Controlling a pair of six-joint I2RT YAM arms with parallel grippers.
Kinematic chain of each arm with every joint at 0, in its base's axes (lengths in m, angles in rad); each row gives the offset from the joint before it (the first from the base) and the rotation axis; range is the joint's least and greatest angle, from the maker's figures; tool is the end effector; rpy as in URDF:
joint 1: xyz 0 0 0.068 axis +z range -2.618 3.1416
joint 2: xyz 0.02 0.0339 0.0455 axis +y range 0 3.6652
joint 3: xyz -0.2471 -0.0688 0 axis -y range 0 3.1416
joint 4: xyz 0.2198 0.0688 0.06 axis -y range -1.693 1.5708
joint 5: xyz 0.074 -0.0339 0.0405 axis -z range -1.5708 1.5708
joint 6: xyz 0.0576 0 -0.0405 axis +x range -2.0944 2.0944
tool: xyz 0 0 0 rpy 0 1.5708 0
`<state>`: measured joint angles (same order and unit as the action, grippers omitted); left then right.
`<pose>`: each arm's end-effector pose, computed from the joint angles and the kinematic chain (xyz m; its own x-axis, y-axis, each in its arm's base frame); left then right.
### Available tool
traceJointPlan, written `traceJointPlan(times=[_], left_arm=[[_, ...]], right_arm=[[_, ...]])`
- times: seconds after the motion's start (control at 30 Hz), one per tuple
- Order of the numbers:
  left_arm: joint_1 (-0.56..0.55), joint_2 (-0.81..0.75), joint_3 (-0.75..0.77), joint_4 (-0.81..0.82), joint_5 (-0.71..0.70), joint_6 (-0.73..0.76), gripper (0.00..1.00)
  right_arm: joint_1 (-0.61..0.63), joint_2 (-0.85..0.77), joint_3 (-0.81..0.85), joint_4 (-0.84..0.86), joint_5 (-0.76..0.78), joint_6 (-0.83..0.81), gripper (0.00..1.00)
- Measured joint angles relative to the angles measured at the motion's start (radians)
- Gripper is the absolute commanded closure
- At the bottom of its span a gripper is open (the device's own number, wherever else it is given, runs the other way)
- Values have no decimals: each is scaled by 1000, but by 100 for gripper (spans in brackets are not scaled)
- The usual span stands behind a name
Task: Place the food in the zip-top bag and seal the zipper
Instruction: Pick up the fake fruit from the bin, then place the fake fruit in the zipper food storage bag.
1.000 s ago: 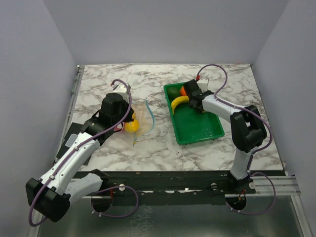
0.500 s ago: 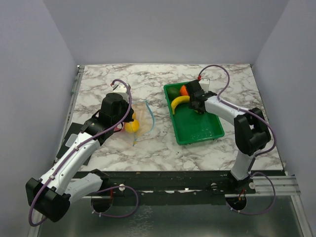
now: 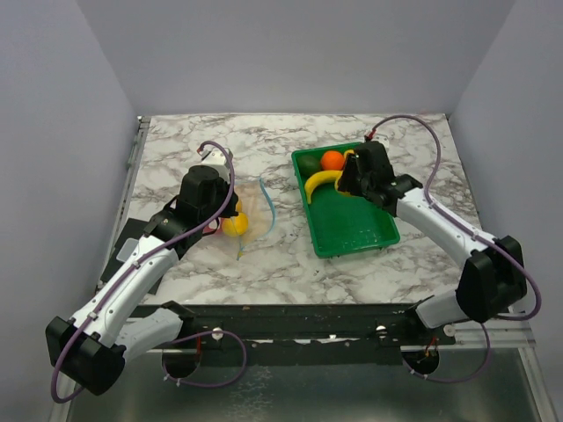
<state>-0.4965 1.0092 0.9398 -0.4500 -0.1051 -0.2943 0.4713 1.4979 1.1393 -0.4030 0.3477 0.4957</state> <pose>0.2014 -0.1023 0.3021 -0.5319 -0.0399 -0.8459 0.2501 0.9469 -0.2020 0.2955 0.1285 0.2505 -0.6394 0.1761 -0.7485 0.1102 0.9844 0.1374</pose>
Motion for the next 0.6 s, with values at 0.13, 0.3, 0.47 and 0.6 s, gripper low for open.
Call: traceJointPlan(times=[0.13, 0.3, 0.47, 0.6], left_arm=[[0, 0, 0, 0, 0, 0, 100], [0, 0, 0, 0, 0, 0, 100], [0, 0, 0, 0, 0, 0, 100], [0, 0, 0, 0, 0, 0, 100]], right_arm=[[10, -106, -48, 37, -114, -2, 76], [37, -206, -84, 79, -246, -7, 76], [77, -256, -101, 118, -370, -11, 76], [112, -268, -105, 142, -451, -18, 76]])
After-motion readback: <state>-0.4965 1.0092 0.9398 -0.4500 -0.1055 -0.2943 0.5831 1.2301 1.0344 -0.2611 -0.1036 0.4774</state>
